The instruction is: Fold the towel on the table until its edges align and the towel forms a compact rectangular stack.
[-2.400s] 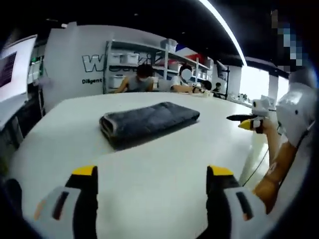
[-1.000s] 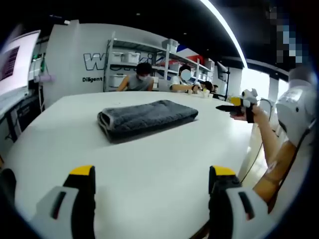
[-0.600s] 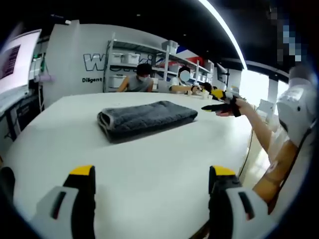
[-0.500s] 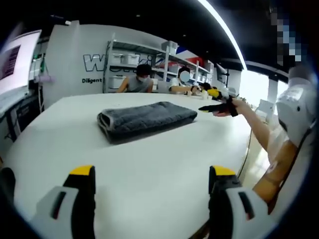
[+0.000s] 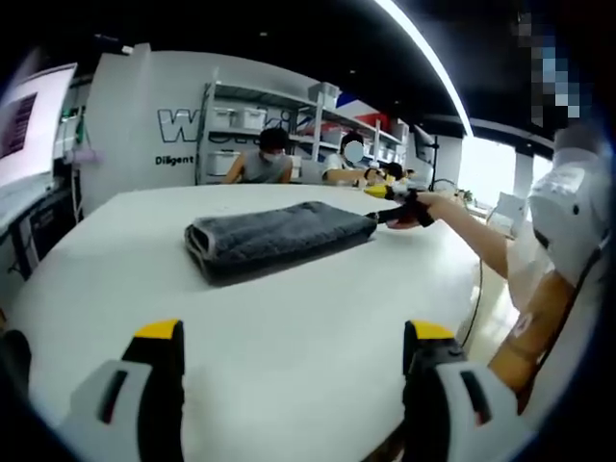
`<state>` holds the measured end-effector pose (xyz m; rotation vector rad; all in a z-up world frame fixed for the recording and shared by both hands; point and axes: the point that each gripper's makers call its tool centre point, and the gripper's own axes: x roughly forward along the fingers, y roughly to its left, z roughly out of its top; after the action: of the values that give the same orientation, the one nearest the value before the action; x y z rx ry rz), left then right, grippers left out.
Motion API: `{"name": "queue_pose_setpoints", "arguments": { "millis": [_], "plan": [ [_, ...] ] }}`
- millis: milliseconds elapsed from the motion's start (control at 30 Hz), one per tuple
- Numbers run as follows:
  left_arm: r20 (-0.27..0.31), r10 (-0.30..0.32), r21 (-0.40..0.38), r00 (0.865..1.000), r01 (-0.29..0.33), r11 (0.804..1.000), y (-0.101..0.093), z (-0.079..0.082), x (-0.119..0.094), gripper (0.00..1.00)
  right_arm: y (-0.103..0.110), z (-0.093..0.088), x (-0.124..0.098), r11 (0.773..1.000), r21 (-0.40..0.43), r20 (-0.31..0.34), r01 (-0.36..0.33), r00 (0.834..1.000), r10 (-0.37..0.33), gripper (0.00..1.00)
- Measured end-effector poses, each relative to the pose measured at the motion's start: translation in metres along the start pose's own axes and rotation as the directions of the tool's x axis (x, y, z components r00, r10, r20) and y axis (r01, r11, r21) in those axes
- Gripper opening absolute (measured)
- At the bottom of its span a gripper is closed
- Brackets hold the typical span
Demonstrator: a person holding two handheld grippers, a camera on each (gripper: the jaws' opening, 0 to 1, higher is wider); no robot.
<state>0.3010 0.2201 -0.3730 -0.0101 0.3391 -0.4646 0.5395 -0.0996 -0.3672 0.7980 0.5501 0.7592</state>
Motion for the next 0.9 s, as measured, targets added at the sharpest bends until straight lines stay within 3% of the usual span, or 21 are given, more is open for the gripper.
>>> {"name": "queue_pose_setpoints", "arguments": {
  "millis": [167,500,900],
  "plan": [
    [-0.002,-0.003,0.002,1.0,0.003,1.0,-0.001,0.0,-0.001,0.99,-0.014,0.002,0.008,1.0,0.019,-0.017,0.004,1.0,-0.003,0.5],
    [-0.002,-0.006,-0.005,1.0,0.006,1.0,-0.002,-0.002,0.002,0.99,-0.017,-0.006,0.023,1.0,0.017,-0.049,0.001,0.999,0.0,0.38],
    [-0.003,0.003,-0.019,1.0,-0.003,1.0,-0.002,-0.005,0.003,0.99,-0.02,-0.012,0.019,1.0,-0.004,-0.077,-0.014,0.997,0.013,0.1]
  ]
}}
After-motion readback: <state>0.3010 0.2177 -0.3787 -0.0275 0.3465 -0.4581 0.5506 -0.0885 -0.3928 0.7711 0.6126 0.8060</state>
